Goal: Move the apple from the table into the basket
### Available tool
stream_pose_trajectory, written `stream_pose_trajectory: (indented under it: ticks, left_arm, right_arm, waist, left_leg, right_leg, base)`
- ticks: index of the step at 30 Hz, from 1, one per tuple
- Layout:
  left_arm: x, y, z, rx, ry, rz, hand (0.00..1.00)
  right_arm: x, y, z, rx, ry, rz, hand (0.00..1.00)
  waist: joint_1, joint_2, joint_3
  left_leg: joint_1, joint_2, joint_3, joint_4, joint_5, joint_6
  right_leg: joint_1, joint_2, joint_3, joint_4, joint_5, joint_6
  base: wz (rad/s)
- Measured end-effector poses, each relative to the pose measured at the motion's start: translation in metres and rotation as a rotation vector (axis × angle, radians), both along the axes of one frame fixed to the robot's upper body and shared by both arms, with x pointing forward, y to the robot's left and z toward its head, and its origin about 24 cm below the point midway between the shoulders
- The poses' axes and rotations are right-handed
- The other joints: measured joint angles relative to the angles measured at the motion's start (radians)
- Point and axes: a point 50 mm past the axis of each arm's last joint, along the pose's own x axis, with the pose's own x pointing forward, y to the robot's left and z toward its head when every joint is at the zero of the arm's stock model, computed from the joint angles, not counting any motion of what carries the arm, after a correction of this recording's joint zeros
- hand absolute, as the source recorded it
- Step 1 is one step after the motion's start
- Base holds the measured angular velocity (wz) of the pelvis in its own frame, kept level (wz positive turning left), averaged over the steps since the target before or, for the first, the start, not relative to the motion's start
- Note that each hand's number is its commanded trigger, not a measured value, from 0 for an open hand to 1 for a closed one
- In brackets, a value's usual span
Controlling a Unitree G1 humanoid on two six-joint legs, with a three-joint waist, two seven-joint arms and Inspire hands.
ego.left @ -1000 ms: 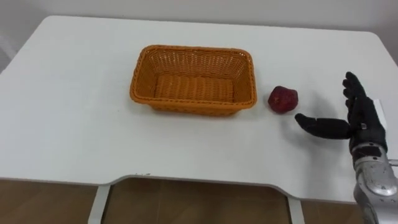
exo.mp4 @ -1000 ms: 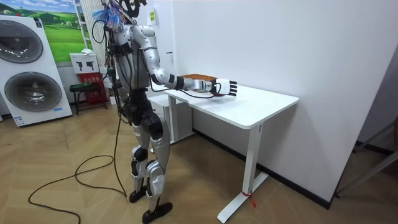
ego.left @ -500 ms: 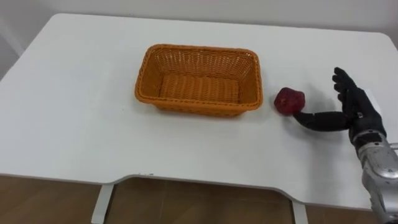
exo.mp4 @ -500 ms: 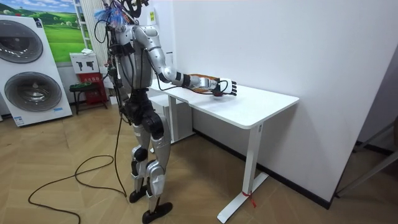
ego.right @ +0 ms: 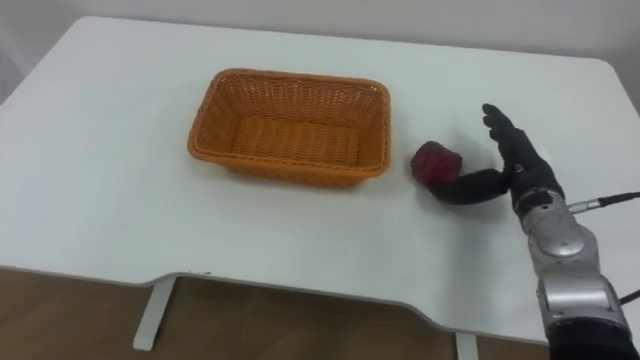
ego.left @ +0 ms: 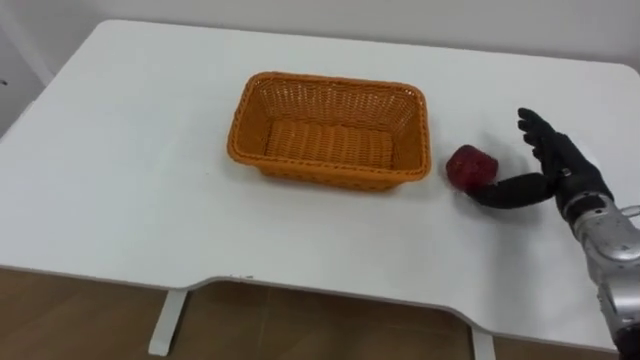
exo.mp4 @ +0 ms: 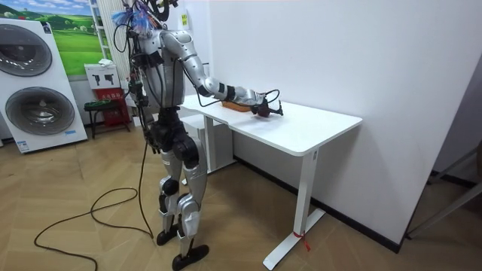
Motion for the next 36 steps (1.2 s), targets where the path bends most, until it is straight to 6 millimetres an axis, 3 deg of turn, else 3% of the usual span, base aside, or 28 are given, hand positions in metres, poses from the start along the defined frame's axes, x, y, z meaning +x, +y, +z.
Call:
stream_pose_trajectory:
  ticks: [11, 12, 13, 14, 15, 19, 25, 36]
  left_arm:
    - [0.005, 0.0, 0.0, -0.002, -0.013, 0.002, 0.0]
    - [0.008, 0.0, 0.001, -0.002, -0.021, 0.001, 0.0]
    - [0.01, -0.001, 0.001, -0.002, -0.025, -0.007, 0.0]
    - [0.011, -0.001, 0.001, -0.003, -0.026, -0.01, 0.0]
    - [0.013, -0.001, 0.001, -0.003, -0.027, -0.02, 0.0]
    - [0.021, -0.003, 0.0, -0.008, -0.028, -0.034, 0.0]
    - [0.016, -0.004, -0.002, -0.013, -0.003, -0.036, 0.0]
    - [0.014, -0.005, -0.002, -0.013, -0.006, -0.035, 0.0]
  right_arm:
    - [-0.003, 0.013, -0.012, -0.124, 0.07, 0.093, 0.0]
    - [-0.003, 0.014, -0.013, -0.142, 0.075, 0.107, 0.12]
    - [-0.003, 0.017, -0.014, -0.151, 0.082, 0.123, 0.48]
    - [-0.003, 0.019, -0.015, -0.155, 0.086, 0.131, 0.94]
    - [-0.003, 0.021, -0.017, -0.177, 0.1, 0.153, 1.0]
    - [-0.003, 0.025, -0.018, -0.263, 0.125, 0.202, 1.0]
    - [-0.002, 0.026, -0.015, -0.379, 0.108, 0.214, 1.0]
    - [-0.008, 0.023, -0.023, -0.342, 0.078, 0.174, 1.0]
  waist:
    - [0.006, -0.016, -0.0092]
    - [0.006, -0.017, -0.0092]
    - [0.008, -0.017, -0.009]
    - [0.008, -0.017, -0.0086]
    - [0.007, -0.017, -0.0079]
    - [0.016, -0.014, -0.0063]
    - [0.023, -0.019, -0.0094]
    - [0.021, -0.016, -0.0077]
  left_leg:
    - [0.006, 0.0, -0.004, 0.0, 0.0, 0.0]
    - [0.009, 0.0, -0.003, 0.0, 0.0, 0.0]
    - [0.012, 0.0, -0.002, 0.0, 0.0, 0.0]
    - [0.015, 0.0, -0.001, 0.0, 0.0, 0.0]
    - [0.02, 0.0, 0.0, 0.001, 0.0, 0.0]
    - [0.018, 0.0, 0.0, 0.007, 0.0, 0.0]
    - [0.021, 0.0, -0.001, 0.006, 0.0, 0.0]
    - [0.038, 0.0, -0.006, -0.003, 0.0, -0.001]
  right_leg:
    - [0.002, 0.001, -0.001, 0.0, 0.0, 0.0]
    - [0.004, 0.001, 0.0, 0.0, 0.0, 0.0]
    - [0.007, 0.0, 0.0, 0.001, 0.0, 0.0]
    - [0.009, 0.0, 0.001, 0.001, 0.0, 0.0]
    - [0.015, 0.0, 0.0, 0.001, 0.0, 0.0]
    - [0.017, 0.001, 0.0, 0.004, 0.001, -0.002]
    - [0.019, 0.003, 0.003, 0.003, 0.001, -0.002]
    - [0.036, 0.005, -0.001, -0.004, 0.001, -0.002]
  base:
    - [0.0]
    - [-0.04]
    - [-0.04]
    - [-0.03]
    - [0.0]
    - [0.0]
    - [0.0]
    - [0.01]
